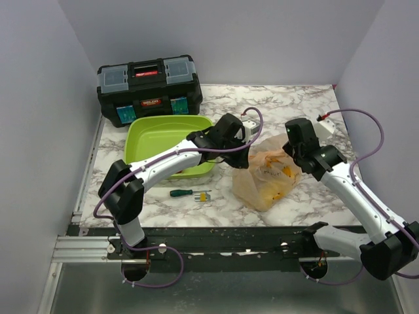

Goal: Take the fake fruits out of the plastic bag
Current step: Untie the plastic bag at the center of the board.

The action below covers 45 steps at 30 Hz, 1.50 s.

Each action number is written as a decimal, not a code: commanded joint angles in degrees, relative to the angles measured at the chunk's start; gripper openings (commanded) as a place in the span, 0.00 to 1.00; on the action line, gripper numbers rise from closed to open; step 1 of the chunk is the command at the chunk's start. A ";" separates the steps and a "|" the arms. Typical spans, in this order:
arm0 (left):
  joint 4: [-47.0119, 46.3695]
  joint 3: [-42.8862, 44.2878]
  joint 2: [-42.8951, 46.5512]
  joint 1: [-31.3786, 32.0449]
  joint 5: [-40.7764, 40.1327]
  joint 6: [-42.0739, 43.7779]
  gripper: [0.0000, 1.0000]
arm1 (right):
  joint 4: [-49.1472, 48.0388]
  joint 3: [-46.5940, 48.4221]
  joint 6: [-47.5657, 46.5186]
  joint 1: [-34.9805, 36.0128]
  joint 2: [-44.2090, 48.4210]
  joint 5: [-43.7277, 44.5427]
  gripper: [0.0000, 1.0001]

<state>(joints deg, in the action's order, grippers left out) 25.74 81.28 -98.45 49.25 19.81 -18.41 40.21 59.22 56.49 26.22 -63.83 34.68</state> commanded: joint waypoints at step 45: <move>1.51 0.00 3.24 0.31 -1.35 0.40 0.00 | -0.68 -0.48 -21.94 -1.53 0.41 -19.87 0.67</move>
<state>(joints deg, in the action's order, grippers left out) 26.76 81.28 -97.49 49.25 18.35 -18.20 42.30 60.12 32.95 24.80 -64.45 9.85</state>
